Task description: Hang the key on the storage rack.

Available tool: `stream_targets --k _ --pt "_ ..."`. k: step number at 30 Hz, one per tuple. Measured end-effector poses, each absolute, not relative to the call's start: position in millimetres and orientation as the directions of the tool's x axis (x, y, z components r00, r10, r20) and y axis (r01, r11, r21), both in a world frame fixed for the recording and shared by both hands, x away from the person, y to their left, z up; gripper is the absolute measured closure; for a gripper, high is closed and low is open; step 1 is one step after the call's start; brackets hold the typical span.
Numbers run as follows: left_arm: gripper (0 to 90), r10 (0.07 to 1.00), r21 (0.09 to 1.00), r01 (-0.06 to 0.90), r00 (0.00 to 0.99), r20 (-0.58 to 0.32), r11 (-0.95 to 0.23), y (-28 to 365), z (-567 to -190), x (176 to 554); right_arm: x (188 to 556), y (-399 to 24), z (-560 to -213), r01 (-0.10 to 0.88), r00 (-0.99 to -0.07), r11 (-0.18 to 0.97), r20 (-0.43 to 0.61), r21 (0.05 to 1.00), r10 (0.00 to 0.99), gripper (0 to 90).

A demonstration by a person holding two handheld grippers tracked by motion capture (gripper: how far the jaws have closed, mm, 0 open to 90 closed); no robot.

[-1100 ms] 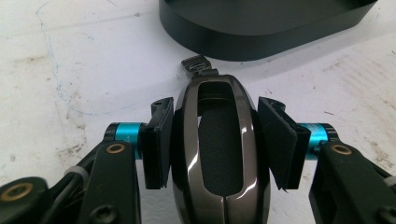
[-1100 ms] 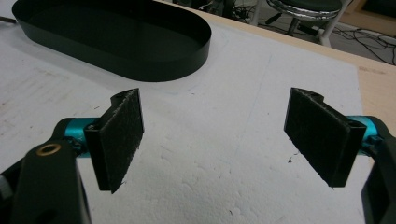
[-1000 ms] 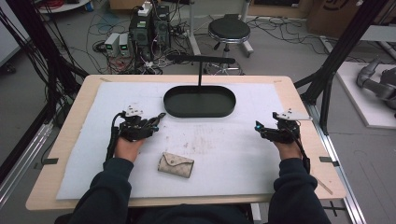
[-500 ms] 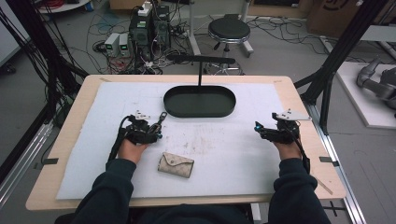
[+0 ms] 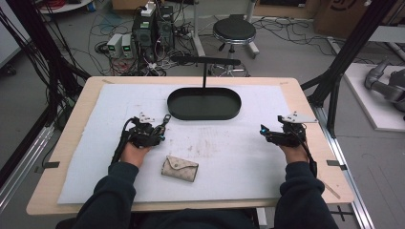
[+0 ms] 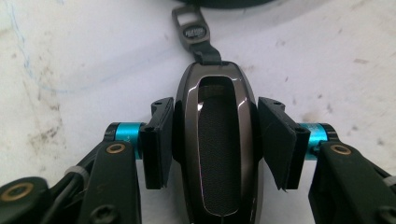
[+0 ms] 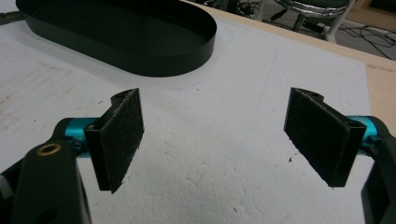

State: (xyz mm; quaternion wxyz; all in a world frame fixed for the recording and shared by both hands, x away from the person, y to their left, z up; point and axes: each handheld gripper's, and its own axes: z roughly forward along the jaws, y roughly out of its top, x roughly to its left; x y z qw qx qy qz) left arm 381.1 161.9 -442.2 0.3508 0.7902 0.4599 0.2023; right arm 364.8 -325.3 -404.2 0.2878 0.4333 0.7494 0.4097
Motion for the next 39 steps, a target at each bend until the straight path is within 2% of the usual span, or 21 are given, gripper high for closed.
stream_targets --k 9,19,25,39 --pt "48.2 0.857 0.841 0.46 0.516 0.01 -0.286 163 -406 370 365 -325 -404 0.418 -0.459 0.287 -0.072 0.862 0.885 20.4" --pt "48.3 0.834 0.898 0.365 0.551 0.005 -0.247 157 -362 373 366 -325 -405 0.414 -0.457 0.282 -0.07 0.865 0.887 20.4" --pt "48.2 0.823 0.915 0.321 0.567 0.02 -0.244 146 -316 398 366 -324 -405 0.411 -0.459 0.285 -0.074 0.866 0.885 20.4" --pt "48.2 0.856 0.929 0.32 0.517 -0.005 -0.187 131 -276 459 365 -325 -404 0.406 -0.463 0.284 -0.072 0.869 0.883 20.4"
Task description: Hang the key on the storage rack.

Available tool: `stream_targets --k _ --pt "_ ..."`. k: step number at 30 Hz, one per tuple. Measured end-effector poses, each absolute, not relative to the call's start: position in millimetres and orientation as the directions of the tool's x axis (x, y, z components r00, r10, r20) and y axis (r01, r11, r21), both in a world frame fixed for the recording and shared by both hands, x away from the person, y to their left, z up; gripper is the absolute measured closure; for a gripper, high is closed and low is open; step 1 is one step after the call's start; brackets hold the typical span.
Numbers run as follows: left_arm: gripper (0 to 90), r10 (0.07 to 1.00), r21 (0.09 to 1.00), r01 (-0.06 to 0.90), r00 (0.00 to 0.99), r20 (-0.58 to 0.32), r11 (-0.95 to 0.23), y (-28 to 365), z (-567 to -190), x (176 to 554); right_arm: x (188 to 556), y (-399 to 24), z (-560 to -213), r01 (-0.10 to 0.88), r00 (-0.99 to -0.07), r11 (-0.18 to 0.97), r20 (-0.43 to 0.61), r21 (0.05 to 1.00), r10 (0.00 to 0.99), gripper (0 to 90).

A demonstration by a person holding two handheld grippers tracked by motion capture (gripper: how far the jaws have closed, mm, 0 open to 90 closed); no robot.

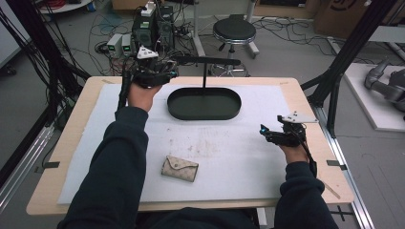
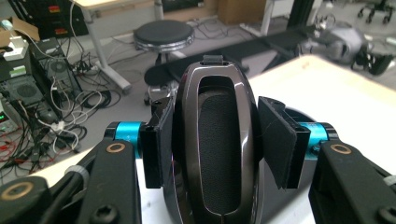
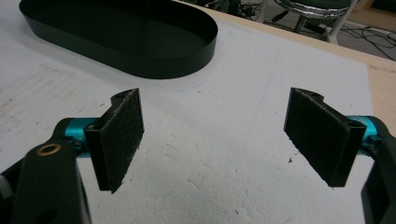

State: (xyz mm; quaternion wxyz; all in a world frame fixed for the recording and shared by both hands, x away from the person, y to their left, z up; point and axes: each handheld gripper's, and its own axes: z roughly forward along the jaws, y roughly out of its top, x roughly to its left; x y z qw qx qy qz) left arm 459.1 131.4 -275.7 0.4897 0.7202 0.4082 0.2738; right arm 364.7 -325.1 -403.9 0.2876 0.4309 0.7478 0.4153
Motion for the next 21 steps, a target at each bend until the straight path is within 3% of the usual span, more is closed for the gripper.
stream_targets --k 21 --pt "48.2 0.88 0.924 0.353 0.473 -0.043 -0.145 123 -270 495 360 -330 -405 0.408 -0.46 0.268 -0.058 0.873 0.886 20.4"
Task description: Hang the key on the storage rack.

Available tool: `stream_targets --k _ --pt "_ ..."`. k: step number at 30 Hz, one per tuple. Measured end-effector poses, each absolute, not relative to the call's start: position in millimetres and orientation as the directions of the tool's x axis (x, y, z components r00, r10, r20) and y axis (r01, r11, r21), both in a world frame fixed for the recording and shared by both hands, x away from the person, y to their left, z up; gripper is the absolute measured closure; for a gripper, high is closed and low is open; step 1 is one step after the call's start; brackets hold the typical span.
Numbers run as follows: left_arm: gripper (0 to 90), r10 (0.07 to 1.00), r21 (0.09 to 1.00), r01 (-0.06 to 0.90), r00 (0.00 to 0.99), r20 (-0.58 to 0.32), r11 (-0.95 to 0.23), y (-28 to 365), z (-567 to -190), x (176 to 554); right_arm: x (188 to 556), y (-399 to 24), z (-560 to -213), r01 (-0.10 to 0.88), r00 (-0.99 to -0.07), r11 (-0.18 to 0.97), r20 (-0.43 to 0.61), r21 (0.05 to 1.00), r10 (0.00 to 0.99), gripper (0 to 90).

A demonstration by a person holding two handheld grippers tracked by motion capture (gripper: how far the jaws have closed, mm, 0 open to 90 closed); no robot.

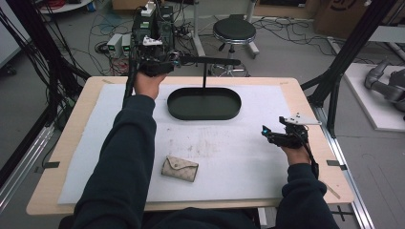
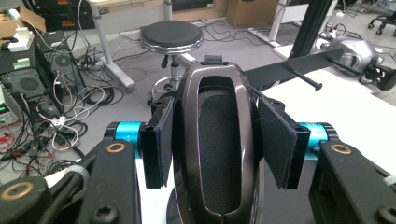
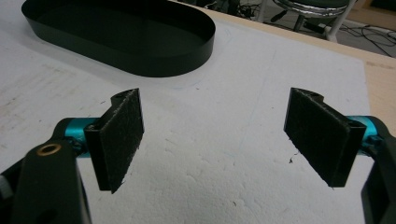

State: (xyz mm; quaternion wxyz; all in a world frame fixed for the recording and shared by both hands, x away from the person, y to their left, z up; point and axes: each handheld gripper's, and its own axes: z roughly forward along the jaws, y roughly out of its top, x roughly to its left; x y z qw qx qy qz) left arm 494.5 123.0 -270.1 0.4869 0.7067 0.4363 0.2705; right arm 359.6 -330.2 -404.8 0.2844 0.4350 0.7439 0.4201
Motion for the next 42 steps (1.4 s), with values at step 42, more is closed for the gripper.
stream_targets --k 42 --pt "30.8 0.896 0.858 0.508 0.412 -0.164 -0.077 138 -360 498 359 -329 -406 0.411 -0.461 0.277 -0.064 0.869 0.885 20.4"
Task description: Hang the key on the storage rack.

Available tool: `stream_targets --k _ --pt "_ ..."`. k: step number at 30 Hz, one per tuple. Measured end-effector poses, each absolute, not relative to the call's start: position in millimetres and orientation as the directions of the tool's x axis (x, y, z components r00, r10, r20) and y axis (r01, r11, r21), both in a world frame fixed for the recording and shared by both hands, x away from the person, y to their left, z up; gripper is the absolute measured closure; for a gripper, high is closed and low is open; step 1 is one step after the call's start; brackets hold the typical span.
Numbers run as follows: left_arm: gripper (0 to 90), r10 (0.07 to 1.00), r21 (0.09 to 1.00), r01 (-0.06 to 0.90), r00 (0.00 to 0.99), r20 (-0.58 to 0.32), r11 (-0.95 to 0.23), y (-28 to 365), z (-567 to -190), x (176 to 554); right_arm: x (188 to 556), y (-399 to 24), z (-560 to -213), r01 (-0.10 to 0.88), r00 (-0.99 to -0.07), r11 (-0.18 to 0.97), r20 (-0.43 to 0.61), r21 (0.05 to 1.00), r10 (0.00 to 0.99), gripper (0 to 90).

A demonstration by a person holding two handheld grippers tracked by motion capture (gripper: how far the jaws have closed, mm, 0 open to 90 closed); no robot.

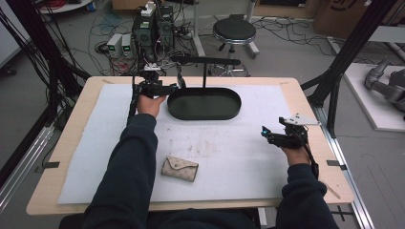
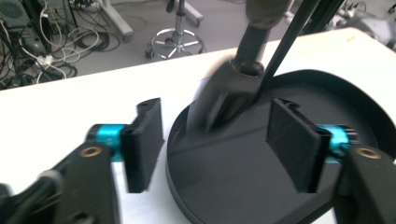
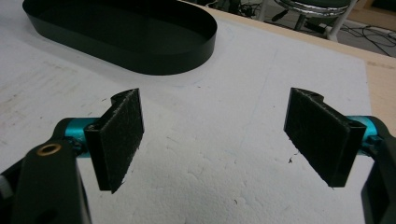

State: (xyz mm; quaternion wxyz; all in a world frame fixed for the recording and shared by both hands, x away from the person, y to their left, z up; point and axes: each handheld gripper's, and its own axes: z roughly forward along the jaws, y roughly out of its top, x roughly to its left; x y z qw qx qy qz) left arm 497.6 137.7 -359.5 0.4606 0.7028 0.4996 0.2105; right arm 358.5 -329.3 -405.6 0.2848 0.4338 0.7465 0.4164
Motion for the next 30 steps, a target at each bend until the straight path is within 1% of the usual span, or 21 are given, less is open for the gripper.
stream_targets --k 1,2,3,4,5,7,8,12,14,16,18,20,24,27,29,30 --pt "30.8 0.894 0.864 0.498 0.417 -0.167 -0.071 139 -359 495 359 -329 -406 0.411 -0.461 0.277 -0.064 0.869 0.885 20.4" --pt "25.6 0.878 0.878 0.475 0.443 -0.181 -0.059 141 -359 487 358 -329 -406 0.409 -0.463 0.28 -0.066 0.868 0.884 20.4" --pt "23.4 0.865 0.886 0.463 0.457 -0.207 -0.033 142 -360 483 358 -329 -406 0.409 -0.464 0.28 -0.066 0.869 0.883 20.4" --pt "22.2 0.865 0.886 0.463 0.457 -0.207 -0.033 142 -360 483 358 -329 -406 0.411 -0.464 0.279 -0.065 0.868 0.883 20.4" --pt "22.1 0.841 0.897 0.442 0.487 -0.238 -0.002 143 -362 471 359 -330 -406 0.41 -0.467 0.283 -0.067 0.867 0.882 20.4" --pt "22.1 0.812 0.91 0.414 0.53 -0.244 0.003 143 -363 458 359 -330 -406 0.408 -0.467 0.283 -0.068 0.868 0.882 20.4" --pt "22.1 0.812 0.91 0.414 0.53 -0.244 0.003 143 -363 458 359 -330 -406 0.408 -0.467 0.283 -0.068 0.868 0.882 20.4" --pt "22.0 0.768 0.93 0.368 0.597 -0.232 -0.005 145 -363 431 358 -327 -406 0.397 -0.479 0.29 -0.073 0.871 0.875 20.3" --pt "21.9 0.75 0.932 0.362 0.612 -0.25 0.015 151 -367 419 358 -326 -406 0.392 -0.488 0.295 -0.075 0.871 0.87 20.3" --pt "21.9 0.756 0.938 0.345 0.612 -0.232 0.009 158 -372 406 358 -324 -406 0.388 -0.495 0.301 -0.078 0.871 0.865 20.3" --pt "21.9 0.767 0.951 0.309 0.613 -0.192 -0.009 167 -381 390 358 -321 -406 0.388 -0.5 0.308 -0.082 0.869 0.862 20.3" --pt "21.9 0.774 0.959 0.283 0.609 -0.171 -0.01 176 -388 380 359 -320 -407 0.386 -0.506 0.315 -0.087 0.867 0.858 20.3" --pt "21.9 0.801 0.97 0.24 0.586 -0.121 -0.03 195 -394 368 361 -317 -407 0.381 -0.511 0.321 -0.091 0.867 0.854 20.3" --pt "22.3 0.812 0.983 0.169 0.582 -0.04 -0.072 203 -390 361 361 -315 -407 0.375 -0.522 0.328 -0.095 0.867 0.848 20.3" --pt "22.5 0.807 0.979 0.18 0.59 -0.033 -0.092 208 -393 359 362 -314 -407 0.38 -0.523 0.33 -0.093 0.864 0.847 20.3" --pt "21.0 0.802 0.976 0.202 0.595 -0.057 -0.08 211 -395 361 363 -313 -408 0.382 -0.524 0.329 -0.091 0.864 0.847 20.3"
